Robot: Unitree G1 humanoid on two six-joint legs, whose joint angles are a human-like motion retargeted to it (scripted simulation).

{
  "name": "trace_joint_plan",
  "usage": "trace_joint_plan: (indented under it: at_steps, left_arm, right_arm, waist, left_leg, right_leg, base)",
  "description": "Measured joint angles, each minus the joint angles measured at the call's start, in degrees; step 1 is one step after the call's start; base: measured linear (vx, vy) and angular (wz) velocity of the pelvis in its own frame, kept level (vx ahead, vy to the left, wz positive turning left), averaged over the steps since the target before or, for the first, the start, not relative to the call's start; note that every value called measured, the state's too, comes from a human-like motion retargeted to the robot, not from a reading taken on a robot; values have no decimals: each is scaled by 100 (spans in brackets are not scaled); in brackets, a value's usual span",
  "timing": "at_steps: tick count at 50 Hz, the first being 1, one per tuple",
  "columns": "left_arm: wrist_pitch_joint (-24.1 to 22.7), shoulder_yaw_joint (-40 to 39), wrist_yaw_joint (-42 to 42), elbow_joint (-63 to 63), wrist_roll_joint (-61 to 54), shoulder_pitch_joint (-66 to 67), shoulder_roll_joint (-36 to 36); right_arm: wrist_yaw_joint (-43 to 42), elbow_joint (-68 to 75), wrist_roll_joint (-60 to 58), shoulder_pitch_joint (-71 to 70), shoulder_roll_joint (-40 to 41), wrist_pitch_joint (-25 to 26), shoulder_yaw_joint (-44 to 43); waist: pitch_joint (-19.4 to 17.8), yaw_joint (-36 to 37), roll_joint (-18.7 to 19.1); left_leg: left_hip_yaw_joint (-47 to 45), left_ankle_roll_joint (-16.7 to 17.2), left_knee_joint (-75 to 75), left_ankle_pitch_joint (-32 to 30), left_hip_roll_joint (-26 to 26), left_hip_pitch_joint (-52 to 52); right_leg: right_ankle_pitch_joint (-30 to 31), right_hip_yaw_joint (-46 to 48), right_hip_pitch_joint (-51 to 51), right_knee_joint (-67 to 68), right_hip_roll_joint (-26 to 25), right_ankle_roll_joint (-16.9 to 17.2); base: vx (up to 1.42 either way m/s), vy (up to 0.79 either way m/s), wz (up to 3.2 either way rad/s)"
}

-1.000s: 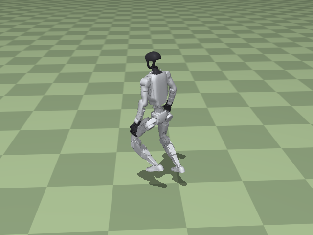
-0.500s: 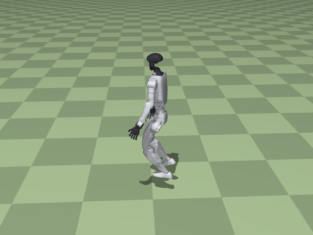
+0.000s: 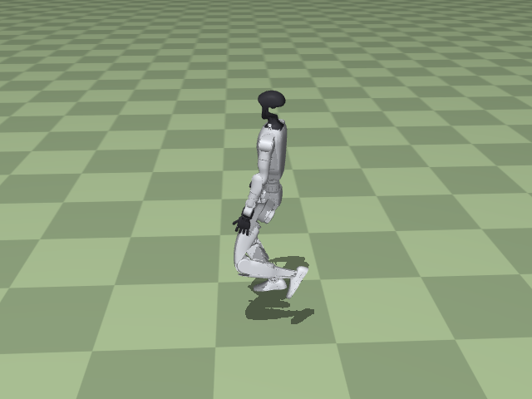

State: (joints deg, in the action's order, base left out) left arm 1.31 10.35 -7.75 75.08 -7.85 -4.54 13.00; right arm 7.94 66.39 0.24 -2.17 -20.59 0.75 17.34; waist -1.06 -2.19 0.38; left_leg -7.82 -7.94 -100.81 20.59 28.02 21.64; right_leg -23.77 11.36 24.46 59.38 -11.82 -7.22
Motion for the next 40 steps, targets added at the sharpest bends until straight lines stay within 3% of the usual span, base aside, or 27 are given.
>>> trace_joint_plan:
  at_steps: [4, 8, 11, 15, 17, 19, 22, 23, 25, 30, 35, 40]
  left_arm:
    - [-84, -240, -6, 55, -156, 471, -4]
    - [-161, -393, 8, 35, -193, 705, -50]
    - [-199, -453, 27, -38, -177, 623, -51]
    - [-282, -501, 4, -295, -144, 462, -10]
    - [-298, -507, -4, -438, -167, 471, 14]
    - [-308, -506, 9, -509, -205, 558, 49]
    - [-251, -511, 72, -491, -261, 443, 203]
    - [-210, -507, 101, -421, -225, 243, 291]
    - [-179, -473, 174, -357, -177, -30, 374]
    - [-269, -612, 306, -652, -336, 94, 446]
    - [-419, -650, 417, -814, -268, 233, 648]
    - [-530, -649, 541, -758, -5, 227, 834]
  right_arm:
    - [-51, -342, -7, -81, 67, -140, 94]
    - [156, -483, 2, -137, 149, -198, 283]
    - [431, -444, -26, -201, 153, -118, 448]
    - [680, -368, -79, -236, 73, 48, 481]
    - [663, -297, -42, -200, 34, 97, 338]
    - [526, -213, 47, -92, 47, 134, 115]
    - [267, -106, 237, -87, 44, 167, -383]
    - [179, -62, 298, -172, 80, 159, -558]
    - [111, 4, 354, -242, 197, 129, -748]
    - [232, 13, 460, -38, 356, 7, -645]
    - [126, 97, 543, 80, 336, -161, -689]
    - [-233, 312, 589, 109, 333, -259, -879]
  waist:
    - [-2, 314, -298]
    - [-67, 470, -486]
    - [-62, 486, -621]
    - [112, 308, -1042]
    - [150, 265, -1200]
    - [143, 222, -1254]
    - [-169, 224, -1264]
    - [-405, 295, -1180]
    - [-682, 370, -1021]
    - [-635, 206, -820]
    - [-695, 28, -824]
    - [-793, 1, -850]
  left_leg:
    - [-519, -294, 654, 522, 184, 562]
    - [-845, 79, 2220, 345, -241, 508]
    - [-570, 721, 3848, -545, -943, 450]
    - [243, 1862, 5931, -3013, -2460, 411]
    - [542, 1995, 6183, -3383, -3036, 276]
    - [679, 1572, 5575, -2517, -3393, 316]
    - [437, 565, 4726, 70, -3622, 65]
    - [273, 298, 4507, 736, -3520, -78]
    - [-22, 12, 4450, 1319, -3359, -362]
    - [-300, 136, 5679, 1051, -3368, -1208]
    - [-742, 298, 6920, 971, -3504, -2294]
    - [-1159, 243, 7691, 1347, -3645, -3139]
  right_leg:
    - [575, -726, -1124, -477, 2, 565]
    - [1207, -1062, -1863, -99, 365, 1068]
    - [1176, -1277, -2162, 459, 930, 1139]
    - [711, -1577, -2287, 1324, 2371, 1015]
    - [638, -1746, -2406, 1966, 3143, 953]
    - [722, -1850, -2483, 2854, 3795, 861]
    - [831, -2016, -2169, 4324, 4520, 613]
    - [870, -2108, -1863, 4730, 4490, 527]
    - [839, -2019, -1100, 5258, 4286, 384]
    - [268, -734, 649, 4844, 4036, 361]
    - [196, 384, 1435, 3016, 4068, 838]
    - [269, 880, 1675, 1557, 4280, 1173]
  base:
    - [100, 21, -117]
    - [96, 39, -132]
    - [91, 46, -148]
    - [83, 52, -108]
    - [78, 62, -116]
    - [73, 67, -121]
    - [62, 66, -123]
    - [52, 64, -152]
    - [46, 56, -171]
    - [41, 30, -201]
    - [34, 5, -180]
    - [32, -4, -145]
